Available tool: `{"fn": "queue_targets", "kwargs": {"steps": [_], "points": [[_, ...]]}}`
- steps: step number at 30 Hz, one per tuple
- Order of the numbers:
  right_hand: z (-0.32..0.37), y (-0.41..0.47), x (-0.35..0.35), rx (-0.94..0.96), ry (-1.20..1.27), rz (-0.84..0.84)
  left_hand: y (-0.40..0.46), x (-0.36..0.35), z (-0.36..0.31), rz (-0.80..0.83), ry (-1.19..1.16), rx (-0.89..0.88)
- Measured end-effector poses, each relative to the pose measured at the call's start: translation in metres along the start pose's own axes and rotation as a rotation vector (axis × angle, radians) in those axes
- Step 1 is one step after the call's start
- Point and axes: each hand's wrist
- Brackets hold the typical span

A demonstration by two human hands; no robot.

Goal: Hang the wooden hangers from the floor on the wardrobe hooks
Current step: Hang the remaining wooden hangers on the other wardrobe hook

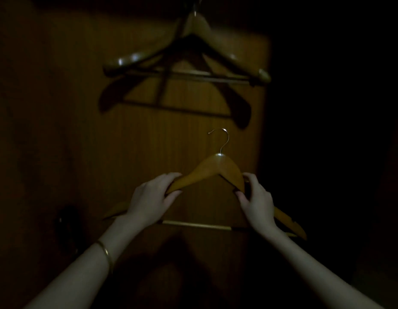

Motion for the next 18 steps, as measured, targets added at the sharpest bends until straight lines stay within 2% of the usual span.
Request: {"fn": "queue_targets", "kwargs": {"steps": [3,8,12,18], "points": [[0.046,0.047,0.062,0.056,-0.062,-0.083,0.05,0.069,-0.032,-0.01,0.016,-0.059],[0.108,0.104,0.141,0.124,-0.13,-0.175,0.111,0.157,-0.073,-0.117,0.005,-0.081],[0.132,0.141,0.173,0.178,-0.09,-0.187,0.144,0.193,-0.078,-0.202,0.035,-0.102],[0.152,0.181,0.191,0.15,-0.066,-0.142,0.181,0.222,-0.084,-0.225,0.067,-0.07]]}}
Point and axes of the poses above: each hand's wrist, its own y-axis towards the middle knuckle, its own x-axis out of the back of the hand, z = x × y, and after that the axes turned 7 degrees about z, right-handed
